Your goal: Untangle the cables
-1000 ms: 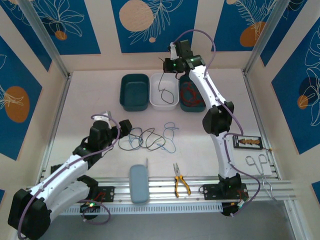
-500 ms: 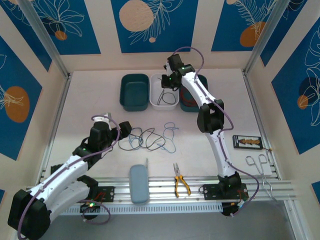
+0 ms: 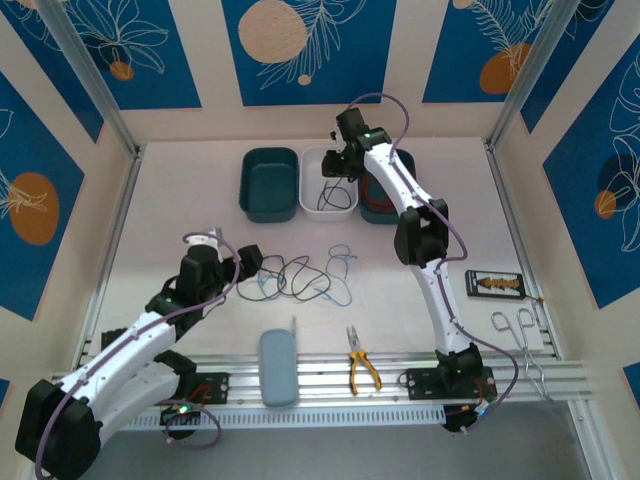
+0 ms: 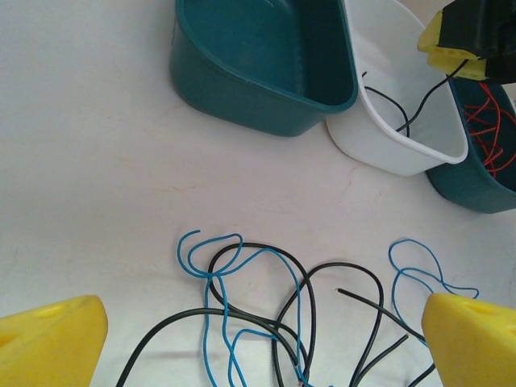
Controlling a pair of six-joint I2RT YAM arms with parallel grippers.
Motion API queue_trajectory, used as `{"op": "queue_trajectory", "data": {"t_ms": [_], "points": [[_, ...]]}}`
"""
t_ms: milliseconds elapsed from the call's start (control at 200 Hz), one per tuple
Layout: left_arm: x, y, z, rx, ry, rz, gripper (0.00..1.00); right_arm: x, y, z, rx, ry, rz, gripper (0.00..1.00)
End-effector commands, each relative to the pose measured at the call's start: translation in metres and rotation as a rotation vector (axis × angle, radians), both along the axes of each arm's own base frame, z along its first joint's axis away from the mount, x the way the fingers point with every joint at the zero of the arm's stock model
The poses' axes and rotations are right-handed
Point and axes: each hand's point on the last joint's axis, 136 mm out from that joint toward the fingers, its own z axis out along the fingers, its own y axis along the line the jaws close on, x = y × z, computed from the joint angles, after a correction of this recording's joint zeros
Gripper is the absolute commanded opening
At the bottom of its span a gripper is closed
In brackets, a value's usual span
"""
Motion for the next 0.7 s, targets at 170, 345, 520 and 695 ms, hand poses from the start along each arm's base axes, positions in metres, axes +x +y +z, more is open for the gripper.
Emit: {"op": "queue_trajectory", "data": {"t_ms": [170, 345, 520, 695], "points": [[-0.003, 0.005, -0.003, -0.005, 0.001, 0.012, 1.0, -0.005, -0.011, 0.046, 0.01, -0.049, -0.032, 0.36], [-0.003, 0.005, -0.003, -0.007, 0.001, 0.014, 1.0, -0.001, -0.006, 0.037, 0.031, -0.043, -0.03, 0.14], [-0.004, 0.005, -0.008, 0.001, 0.014, 0.013, 1.0, 0.007, 0.0, 0.019, 0.043, -0.04, -0.017, 0.0], [-0.004, 0.005, -0.011, 0.006, 0.029, 0.01, 1.0, 0.015, 0.011, 0.005, 0.079, -0.038, 0.003, 0.0]]}}
